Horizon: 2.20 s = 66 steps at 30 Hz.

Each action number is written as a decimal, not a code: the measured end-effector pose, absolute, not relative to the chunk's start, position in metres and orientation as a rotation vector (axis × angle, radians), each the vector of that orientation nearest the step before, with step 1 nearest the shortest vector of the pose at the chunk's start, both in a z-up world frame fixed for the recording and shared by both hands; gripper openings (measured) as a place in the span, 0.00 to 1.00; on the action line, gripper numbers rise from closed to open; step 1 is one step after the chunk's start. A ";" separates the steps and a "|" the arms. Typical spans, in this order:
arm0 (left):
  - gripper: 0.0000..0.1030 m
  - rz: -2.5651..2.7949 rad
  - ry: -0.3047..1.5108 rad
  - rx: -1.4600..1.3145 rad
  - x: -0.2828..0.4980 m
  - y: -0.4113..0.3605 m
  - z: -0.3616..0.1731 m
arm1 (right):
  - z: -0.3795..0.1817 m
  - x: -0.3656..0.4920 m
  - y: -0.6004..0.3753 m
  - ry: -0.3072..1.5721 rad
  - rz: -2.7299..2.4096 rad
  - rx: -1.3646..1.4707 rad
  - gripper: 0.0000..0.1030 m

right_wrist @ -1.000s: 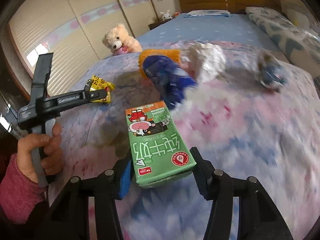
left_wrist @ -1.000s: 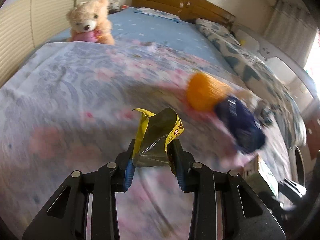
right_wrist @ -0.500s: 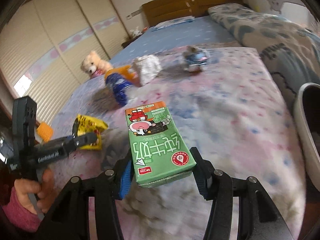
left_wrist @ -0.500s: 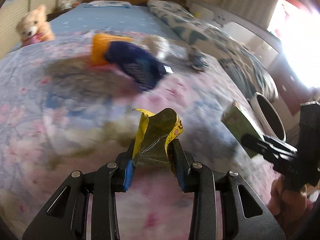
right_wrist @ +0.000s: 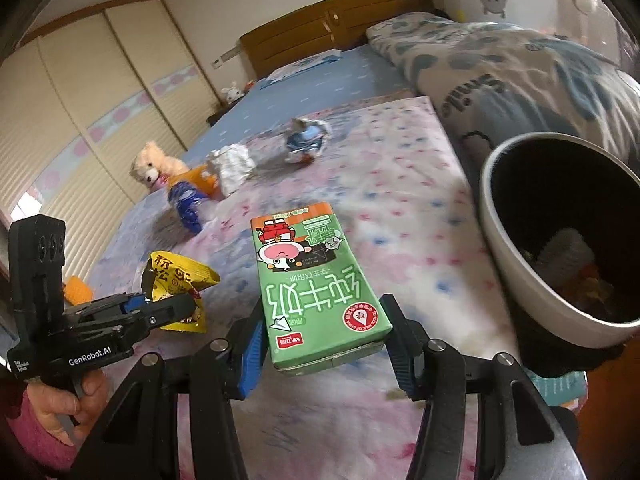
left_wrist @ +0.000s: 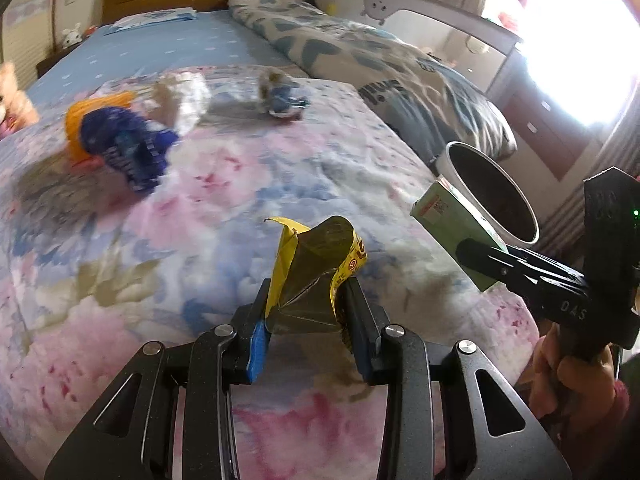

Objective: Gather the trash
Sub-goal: 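Carry the carton and yellow bag with both tools over the bin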

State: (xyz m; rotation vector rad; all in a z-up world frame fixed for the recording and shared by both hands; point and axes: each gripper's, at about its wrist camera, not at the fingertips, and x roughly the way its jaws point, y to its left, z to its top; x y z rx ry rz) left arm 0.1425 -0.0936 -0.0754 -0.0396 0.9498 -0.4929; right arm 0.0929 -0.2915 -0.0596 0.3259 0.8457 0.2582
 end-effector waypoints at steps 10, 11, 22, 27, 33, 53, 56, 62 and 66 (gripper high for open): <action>0.32 -0.556 0.951 0.007 0.141 -0.131 -0.071 | -0.055 0.079 -0.325 0.818 0.196 0.361 0.52; 0.32 -0.564 0.951 0.012 0.141 -0.135 -0.071 | -0.054 0.077 -0.329 0.815 0.187 0.362 0.52; 0.32 -0.648 0.944 0.074 0.140 -0.182 -0.064 | -0.048 0.064 -0.370 0.791 0.102 0.390 0.52; 0.32 -0.683 0.938 0.098 0.141 -0.205 -0.059 | -0.046 0.058 -0.392 0.781 0.062 0.406 0.52; 0.32 -0.730 0.924 0.132 0.140 -0.237 -0.052 | -0.044 0.055 -0.414 0.771 0.015 0.414 0.52; 0.32 -0.800 0.925 0.204 0.163 -0.316 -0.049 | -0.045 0.064 -0.475 0.770 -0.068 0.445 0.52; 0.32 -0.805 0.929 0.208 0.168 -0.323 -0.050 | -0.045 0.067 -0.480 0.772 -0.070 0.447 0.52; 0.32 -0.812 0.942 0.208 0.175 -0.333 -0.054 | -0.046 0.072 -0.485 0.777 -0.072 0.445 0.52; 0.32 -0.817 0.939 0.214 0.175 -0.337 -0.054 | -0.047 0.076 -0.488 0.785 -0.068 0.443 0.52</action>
